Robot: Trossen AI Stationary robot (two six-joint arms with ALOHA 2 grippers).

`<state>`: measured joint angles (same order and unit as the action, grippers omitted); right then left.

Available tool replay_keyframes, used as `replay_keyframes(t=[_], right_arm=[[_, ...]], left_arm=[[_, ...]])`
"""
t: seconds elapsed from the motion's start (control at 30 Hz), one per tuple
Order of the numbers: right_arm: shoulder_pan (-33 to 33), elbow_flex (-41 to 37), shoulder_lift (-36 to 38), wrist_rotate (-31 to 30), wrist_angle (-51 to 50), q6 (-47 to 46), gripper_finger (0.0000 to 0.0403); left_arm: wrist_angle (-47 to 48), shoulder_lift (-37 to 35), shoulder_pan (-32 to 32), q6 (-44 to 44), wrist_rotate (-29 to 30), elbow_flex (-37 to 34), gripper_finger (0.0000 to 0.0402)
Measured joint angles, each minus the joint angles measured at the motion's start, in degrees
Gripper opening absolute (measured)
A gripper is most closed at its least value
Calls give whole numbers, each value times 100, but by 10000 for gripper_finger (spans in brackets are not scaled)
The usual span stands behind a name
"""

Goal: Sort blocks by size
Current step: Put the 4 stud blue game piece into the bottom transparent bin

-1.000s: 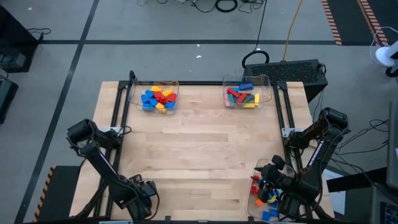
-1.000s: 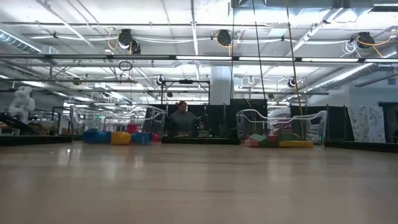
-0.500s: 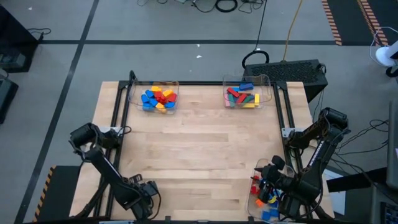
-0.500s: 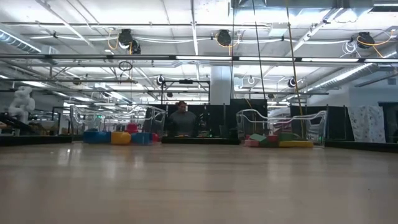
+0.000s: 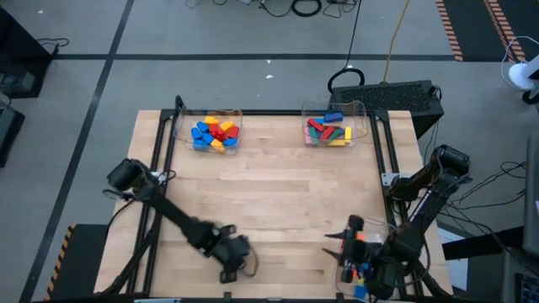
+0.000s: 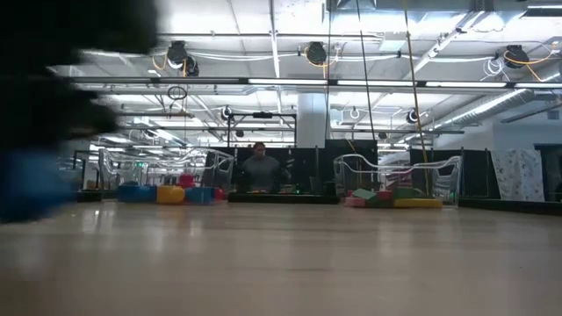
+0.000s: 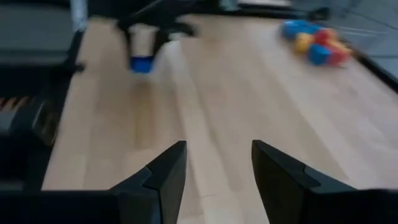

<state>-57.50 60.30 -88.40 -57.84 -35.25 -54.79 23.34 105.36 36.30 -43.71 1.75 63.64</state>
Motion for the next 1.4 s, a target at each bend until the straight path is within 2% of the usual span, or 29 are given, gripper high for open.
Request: replay_keyframes(t=[0.17, 0.37, 0.67, 0.8, 0.97, 1.17, 1.4], right_arm=[[315, -319, -2, 774, 1466, 1817, 164], [805, -497, -2, 1473, 2151, 3074, 164], [1675, -497, -581, 2498, 3188, 4914, 178], [1857, -471, -843, 2530, 3408, 5427, 201], [1897, -469, -1011, 2753, 3613, 5949, 218], [1958, -462, -1352, 2780, 4284, 6895, 206], [2074, -462, -1388, 2824, 4417, 7087, 181]], left_arm=[[-1084, 0, -780, 1052, -649, 4, 138], [-2071, 39, -1453, 1804, -1472, 23, 138], [-2223, 601, -1910, 2064, -1944, 602, 138], [-2228, 779, -1945, 2070, -2221, 864, 138], [-2322, 791, -1964, 2213, -2269, 992, 138], [-2515, 791, -2040, 2198, -2490, 994, 138], [-2475, 793, -2056, 2163, -2535, 988, 138]])
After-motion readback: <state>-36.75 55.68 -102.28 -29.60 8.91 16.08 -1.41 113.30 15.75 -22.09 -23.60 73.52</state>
